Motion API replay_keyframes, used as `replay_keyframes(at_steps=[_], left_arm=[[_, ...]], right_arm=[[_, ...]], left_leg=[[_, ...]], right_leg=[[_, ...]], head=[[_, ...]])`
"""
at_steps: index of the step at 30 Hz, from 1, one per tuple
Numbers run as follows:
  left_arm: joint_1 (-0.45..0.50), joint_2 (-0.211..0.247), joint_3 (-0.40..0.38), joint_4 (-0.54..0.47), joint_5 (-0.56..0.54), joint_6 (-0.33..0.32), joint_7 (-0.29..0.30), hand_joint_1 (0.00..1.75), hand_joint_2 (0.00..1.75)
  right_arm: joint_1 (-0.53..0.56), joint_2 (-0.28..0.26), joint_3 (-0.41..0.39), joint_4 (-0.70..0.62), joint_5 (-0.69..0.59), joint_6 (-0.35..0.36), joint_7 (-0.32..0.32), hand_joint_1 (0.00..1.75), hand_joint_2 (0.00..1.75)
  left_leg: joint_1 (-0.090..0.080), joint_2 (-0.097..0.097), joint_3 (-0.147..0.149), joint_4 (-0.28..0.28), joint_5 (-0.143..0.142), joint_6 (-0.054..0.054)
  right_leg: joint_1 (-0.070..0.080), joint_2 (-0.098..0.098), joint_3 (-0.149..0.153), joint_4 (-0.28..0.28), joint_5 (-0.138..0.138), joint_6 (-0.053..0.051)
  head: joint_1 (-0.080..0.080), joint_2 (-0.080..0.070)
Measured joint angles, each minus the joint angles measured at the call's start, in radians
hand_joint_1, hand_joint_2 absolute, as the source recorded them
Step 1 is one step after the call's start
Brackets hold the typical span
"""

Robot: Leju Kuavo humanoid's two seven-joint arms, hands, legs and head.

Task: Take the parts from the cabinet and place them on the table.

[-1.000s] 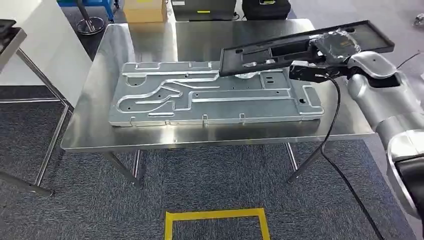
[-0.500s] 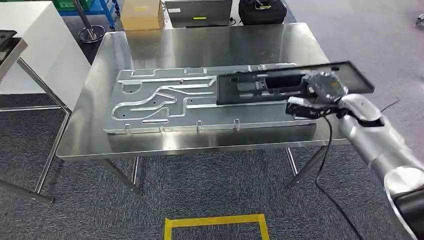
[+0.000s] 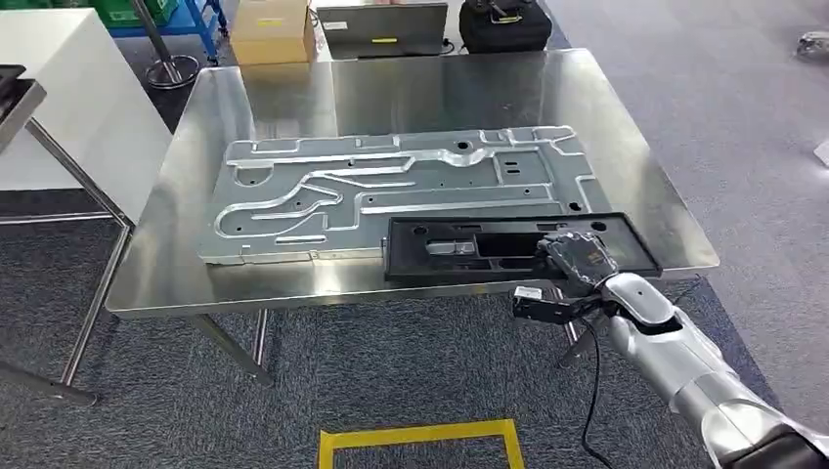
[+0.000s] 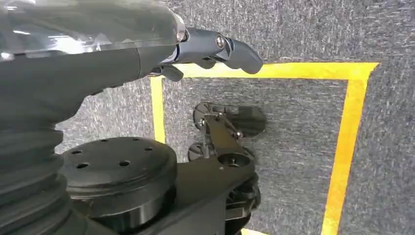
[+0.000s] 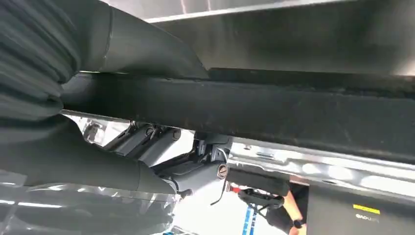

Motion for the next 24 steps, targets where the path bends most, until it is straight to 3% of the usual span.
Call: replay_keyframes(at_steps=[10,18,24], left_arm=[[0.01,0.0,0.002,0.0,-0.016,0.019,0.008,0.0,1.75],[0.008,0.0,0.002,0.0,-0.024,0.015,0.006,0.0,1.75],[0.002,0.0,0.002,0.0,-0.03,0.012,0.006,0.0,1.75]], right_arm=[[-0.115,0.001,-0.016,0.101,0.029,-0.026,-0.02,1.75,1.75],[-0.403,-0.071,-0.016,0.145,0.027,0.137,-0.021,1.75,1.75],[-0.445,-0.081,-0.003,0.153,-0.016,0.148,-0.018,1.75,1.75]], left_leg=[[-0.005,0.0,-0.004,0.001,0.004,0.006],[-0.009,-0.002,-0.015,0.001,0.01,0.012],[-0.009,-0.004,-0.016,0.001,0.009,0.013]], right_leg=[[-0.002,-0.001,-0.003,0.0,0.004,0.006],[-0.006,-0.003,-0.012,-0.001,0.007,0.011],[-0.006,-0.004,-0.012,-0.003,0.007,0.011]], head=[[0.0,0.0],[0.0,0.0],[0.0,0.0]])
